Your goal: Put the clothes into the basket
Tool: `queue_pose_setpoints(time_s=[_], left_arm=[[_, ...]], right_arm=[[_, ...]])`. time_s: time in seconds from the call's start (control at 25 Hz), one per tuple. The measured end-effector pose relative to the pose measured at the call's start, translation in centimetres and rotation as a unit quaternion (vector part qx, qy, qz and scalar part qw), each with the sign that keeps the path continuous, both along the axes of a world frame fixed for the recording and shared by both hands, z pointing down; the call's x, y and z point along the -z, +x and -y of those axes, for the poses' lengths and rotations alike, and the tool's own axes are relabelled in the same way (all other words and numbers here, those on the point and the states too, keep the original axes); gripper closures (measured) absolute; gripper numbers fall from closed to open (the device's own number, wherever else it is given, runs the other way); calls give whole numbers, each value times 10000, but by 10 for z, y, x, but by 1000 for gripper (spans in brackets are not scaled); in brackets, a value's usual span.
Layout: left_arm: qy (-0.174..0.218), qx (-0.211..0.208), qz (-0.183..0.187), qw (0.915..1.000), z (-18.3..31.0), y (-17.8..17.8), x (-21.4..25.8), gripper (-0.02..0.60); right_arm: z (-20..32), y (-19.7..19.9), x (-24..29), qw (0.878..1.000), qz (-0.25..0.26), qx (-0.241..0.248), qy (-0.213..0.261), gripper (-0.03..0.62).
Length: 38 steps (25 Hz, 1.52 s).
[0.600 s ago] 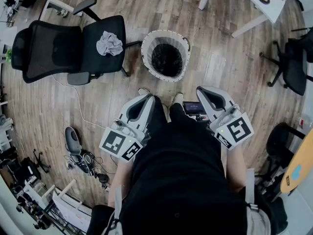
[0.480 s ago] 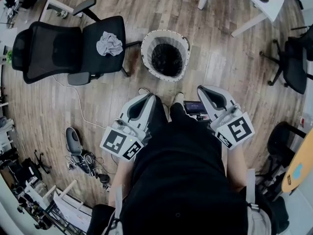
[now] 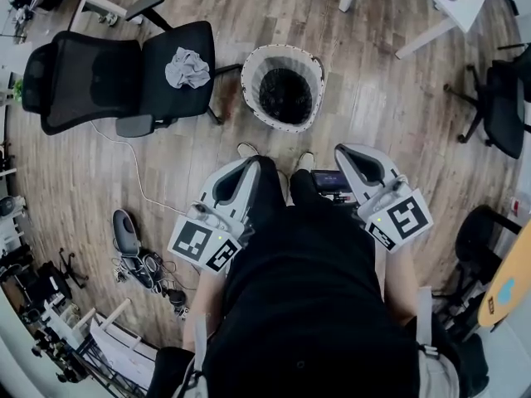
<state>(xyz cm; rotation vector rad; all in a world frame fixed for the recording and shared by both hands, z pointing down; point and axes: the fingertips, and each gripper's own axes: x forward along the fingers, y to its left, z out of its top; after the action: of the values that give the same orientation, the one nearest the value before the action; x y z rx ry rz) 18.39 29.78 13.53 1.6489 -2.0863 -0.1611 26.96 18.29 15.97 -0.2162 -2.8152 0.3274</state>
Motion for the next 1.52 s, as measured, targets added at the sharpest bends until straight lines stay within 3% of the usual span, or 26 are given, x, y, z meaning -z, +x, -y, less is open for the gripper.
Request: queue_pose_setpoints(time_s=[0.28,0.52,1.12,1.52], left_arm=[[-149,102,-34,9998,-11,-4,-4,569],[-124,128,-85,9998,-18,-31,-9,569],[357,-131,15,9993,-1,-162,4,570],[236,-492,38,9985,-7,-227,-19,569]], right_arm=[[3,-6,-11,9999,-137,-84,-52,579],[2,-25,-11,9995,-216,-226,-4,579],[11,-131,19,9967,-208,-665,413,579],[3,-187,21,9923,-348,-1056,542,579]])
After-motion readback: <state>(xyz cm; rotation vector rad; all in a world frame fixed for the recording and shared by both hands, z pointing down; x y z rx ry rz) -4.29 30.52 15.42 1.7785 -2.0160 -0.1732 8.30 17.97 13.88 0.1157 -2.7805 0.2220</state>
